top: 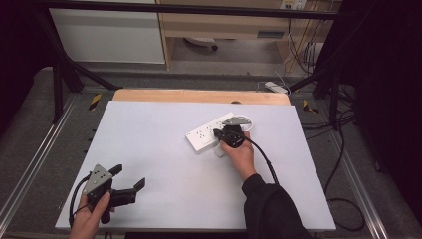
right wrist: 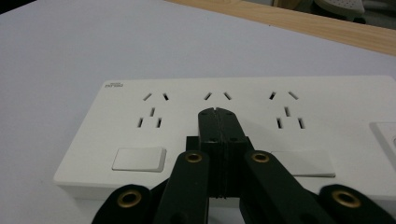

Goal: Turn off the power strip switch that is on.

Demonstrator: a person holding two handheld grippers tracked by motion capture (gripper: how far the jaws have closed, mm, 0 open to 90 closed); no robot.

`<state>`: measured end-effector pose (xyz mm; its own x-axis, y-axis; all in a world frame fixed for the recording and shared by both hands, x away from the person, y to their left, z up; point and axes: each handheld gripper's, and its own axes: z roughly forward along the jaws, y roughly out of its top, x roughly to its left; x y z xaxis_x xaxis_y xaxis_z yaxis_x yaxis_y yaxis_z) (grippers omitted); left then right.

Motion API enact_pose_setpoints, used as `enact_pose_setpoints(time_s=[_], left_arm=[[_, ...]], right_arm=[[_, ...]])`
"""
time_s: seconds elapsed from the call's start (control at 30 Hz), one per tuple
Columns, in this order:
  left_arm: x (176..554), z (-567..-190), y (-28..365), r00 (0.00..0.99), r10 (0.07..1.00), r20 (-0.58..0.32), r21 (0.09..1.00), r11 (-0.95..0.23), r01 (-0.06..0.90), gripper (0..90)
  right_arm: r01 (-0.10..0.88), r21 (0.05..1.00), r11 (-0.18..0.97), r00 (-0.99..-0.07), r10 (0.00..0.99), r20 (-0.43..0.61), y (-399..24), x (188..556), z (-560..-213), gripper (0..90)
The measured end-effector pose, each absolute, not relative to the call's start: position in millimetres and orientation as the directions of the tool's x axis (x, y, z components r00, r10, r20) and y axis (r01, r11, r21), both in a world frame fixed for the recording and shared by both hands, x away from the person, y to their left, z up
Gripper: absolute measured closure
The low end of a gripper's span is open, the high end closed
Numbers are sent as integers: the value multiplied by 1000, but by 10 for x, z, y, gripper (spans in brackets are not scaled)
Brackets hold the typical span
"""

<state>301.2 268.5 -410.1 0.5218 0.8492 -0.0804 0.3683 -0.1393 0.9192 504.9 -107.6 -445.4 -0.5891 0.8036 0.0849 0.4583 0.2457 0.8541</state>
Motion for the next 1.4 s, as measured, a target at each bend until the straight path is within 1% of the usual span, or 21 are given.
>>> enact_pose_setpoints(time_s=[0.67, 1.13, 1.4], left_arm=[[3006, -4092, 2689, 519, 852, -68, 921, -147, 361, 46], [3008, -4096, 2686, 520, 851, -75, 919, -143, 367, 46], [3005, -4093, 2687, 520, 852, -65, 920, -151, 362, 46]], right_arm=[[449, 858, 250, -604, 792, 85, -1027, 4975, -4479, 900], [444, 862, 244, -609, 788, 90, -1038, 4982, -4491, 900], [444, 864, 237, -607, 789, 95, -1035, 4985, -4497, 900]])
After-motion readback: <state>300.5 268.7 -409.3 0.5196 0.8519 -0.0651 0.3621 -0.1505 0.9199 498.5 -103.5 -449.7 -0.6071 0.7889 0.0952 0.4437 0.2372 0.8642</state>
